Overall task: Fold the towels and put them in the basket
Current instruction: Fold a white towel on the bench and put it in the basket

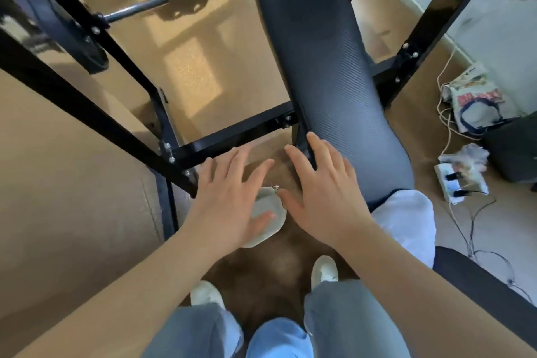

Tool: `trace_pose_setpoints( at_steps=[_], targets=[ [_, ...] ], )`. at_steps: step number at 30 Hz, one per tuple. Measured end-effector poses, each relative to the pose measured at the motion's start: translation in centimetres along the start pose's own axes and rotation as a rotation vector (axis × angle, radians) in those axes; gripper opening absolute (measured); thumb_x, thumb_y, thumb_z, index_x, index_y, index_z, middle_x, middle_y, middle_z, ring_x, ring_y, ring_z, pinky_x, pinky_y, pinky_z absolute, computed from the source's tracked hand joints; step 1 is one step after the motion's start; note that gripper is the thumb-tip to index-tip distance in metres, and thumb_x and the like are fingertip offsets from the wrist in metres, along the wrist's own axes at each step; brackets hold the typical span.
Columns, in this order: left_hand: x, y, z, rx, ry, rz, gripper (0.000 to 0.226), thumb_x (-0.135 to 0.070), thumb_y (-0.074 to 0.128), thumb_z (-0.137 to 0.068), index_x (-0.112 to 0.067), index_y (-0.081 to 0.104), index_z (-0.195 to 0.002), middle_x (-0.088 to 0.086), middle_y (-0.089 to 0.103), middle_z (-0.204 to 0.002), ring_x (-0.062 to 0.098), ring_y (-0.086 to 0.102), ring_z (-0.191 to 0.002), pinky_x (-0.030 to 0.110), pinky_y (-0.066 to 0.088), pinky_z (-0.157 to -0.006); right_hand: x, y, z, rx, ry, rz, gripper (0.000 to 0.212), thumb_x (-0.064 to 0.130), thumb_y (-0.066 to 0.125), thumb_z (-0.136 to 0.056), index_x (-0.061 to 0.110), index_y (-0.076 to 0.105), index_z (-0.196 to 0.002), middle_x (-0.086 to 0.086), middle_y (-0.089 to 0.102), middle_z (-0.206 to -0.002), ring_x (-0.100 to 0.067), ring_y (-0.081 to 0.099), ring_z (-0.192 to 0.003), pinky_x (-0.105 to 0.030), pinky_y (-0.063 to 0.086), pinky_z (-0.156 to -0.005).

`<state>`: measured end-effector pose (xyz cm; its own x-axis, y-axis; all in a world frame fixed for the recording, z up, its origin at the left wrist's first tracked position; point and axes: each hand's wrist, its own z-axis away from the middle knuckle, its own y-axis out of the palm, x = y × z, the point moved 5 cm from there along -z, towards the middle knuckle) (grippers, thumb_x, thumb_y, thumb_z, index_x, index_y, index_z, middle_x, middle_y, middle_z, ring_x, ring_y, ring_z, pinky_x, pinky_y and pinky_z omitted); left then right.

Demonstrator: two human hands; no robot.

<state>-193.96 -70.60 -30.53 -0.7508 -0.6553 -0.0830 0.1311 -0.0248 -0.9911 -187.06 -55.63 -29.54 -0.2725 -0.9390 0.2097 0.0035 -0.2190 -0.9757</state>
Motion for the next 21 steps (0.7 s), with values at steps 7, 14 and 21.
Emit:
trace_pose_setpoints(
  at_steps=[7, 14, 21],
  targets=[
    [3.3, 13.8, -5.2, -0.049, -0.015, -0.006, 0.093, -0.072, 0.058, -0.082, -0.029, 0.025, -0.157, 0.014, 0.028, -0.163, 0.035, 0.027, -0.151, 0.064, 0.028, -0.117, -3.6, 14.1, -4.6, -0.072, -0.042, 0.011, 0.077, 0.062, 0.062, -0.087, 0.031, 0.034, -0.152, -0.009, 0.031, -0.16, -0.035, 0.032, -0.146, -0.057, 0.038, -0.11],
    [5.3, 23.7, -8.6, -0.07, 0.017, -0.072, 0.093, -0.076, 0.048, -0.081, -0.031, 0.019, -0.157, 0.012, 0.02, -0.164, 0.033, 0.02, -0.153, 0.064, 0.021, -0.12, -6.3, 22.9, -7.6, -0.13, -0.057, 0.023, 0.074, 0.059, 0.056, -0.089, 0.03, 0.031, -0.152, -0.012, 0.03, -0.162, -0.036, 0.032, -0.147, -0.056, 0.042, -0.107],
    [5.1, 27.0, -9.2, -0.165, 0.067, -0.121, 0.091, -0.078, 0.043, -0.084, -0.031, 0.022, -0.158, 0.012, 0.022, -0.164, 0.033, 0.018, -0.153, 0.063, 0.021, -0.12, -7.4, 24.0, -6.7, -0.281, -0.106, 0.02, 0.075, 0.059, 0.057, -0.088, 0.031, 0.031, -0.153, -0.008, 0.03, -0.162, -0.032, 0.034, -0.146, -0.051, 0.047, -0.102]
  ],
)
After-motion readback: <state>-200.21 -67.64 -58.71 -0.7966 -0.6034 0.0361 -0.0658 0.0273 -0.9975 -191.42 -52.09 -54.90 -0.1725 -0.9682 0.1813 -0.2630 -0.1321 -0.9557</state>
